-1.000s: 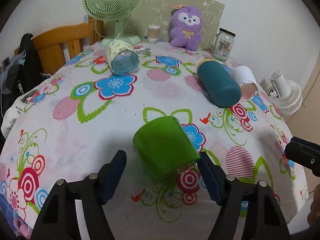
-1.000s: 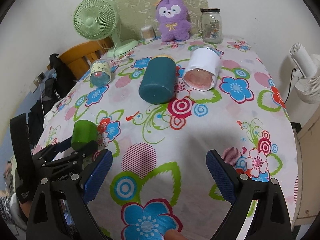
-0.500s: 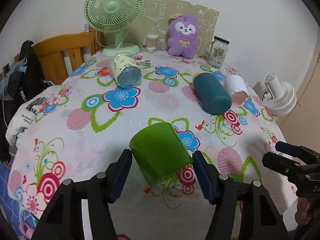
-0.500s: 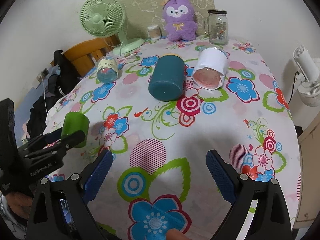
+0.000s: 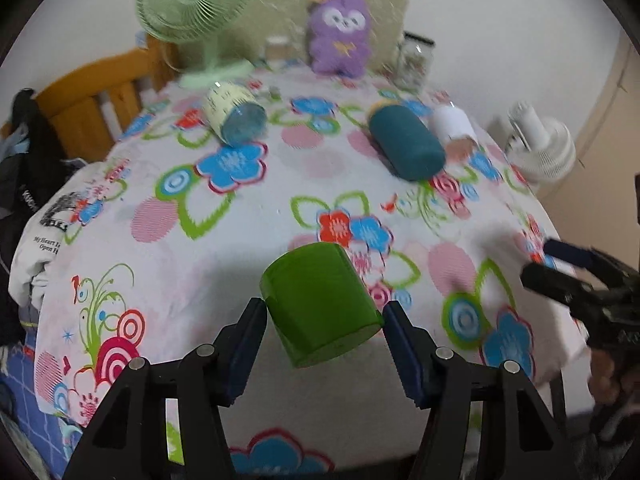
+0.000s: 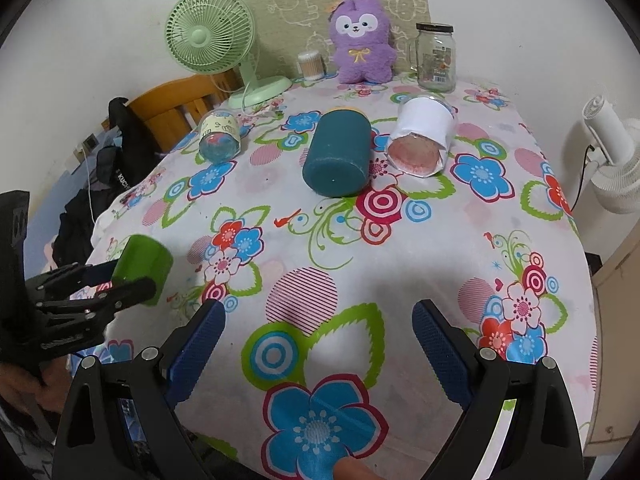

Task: Flip cup upside down
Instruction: 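Lift the green cup with the left tool and rotate its rim downward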

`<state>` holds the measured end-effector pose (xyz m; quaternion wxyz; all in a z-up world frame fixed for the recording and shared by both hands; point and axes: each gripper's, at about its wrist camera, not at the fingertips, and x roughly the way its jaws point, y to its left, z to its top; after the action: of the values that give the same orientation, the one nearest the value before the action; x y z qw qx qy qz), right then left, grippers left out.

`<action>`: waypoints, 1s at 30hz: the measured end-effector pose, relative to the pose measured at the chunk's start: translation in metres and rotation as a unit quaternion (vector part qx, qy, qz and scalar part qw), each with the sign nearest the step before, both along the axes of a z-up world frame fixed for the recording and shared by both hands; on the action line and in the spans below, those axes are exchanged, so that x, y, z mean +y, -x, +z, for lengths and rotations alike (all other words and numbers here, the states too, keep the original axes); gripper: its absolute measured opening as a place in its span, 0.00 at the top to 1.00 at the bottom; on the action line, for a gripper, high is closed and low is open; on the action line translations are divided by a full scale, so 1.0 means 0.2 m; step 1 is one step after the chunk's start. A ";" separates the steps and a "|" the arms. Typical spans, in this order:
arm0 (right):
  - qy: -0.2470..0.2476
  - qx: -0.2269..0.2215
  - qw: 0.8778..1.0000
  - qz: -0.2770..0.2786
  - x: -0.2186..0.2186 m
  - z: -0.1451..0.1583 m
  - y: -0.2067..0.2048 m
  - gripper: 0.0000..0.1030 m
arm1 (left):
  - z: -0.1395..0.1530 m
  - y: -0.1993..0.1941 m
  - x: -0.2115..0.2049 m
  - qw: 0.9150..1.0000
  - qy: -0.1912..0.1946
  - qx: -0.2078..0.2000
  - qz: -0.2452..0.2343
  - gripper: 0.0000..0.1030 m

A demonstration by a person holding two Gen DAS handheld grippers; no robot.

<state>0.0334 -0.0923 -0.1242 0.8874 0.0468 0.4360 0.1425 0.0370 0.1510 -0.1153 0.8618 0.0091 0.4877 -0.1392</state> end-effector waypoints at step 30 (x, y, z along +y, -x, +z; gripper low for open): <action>0.005 0.016 1.000 0.016 0.08 -0.04 -0.05 0.07 | -0.13 -0.30 -0.04 0.926 -0.095 0.333 -0.152 0.47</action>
<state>0.0425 -0.0763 -0.1323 0.8781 0.0372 0.4516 0.1536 0.0969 0.1430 -0.1406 0.6136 0.1177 0.7501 -0.2167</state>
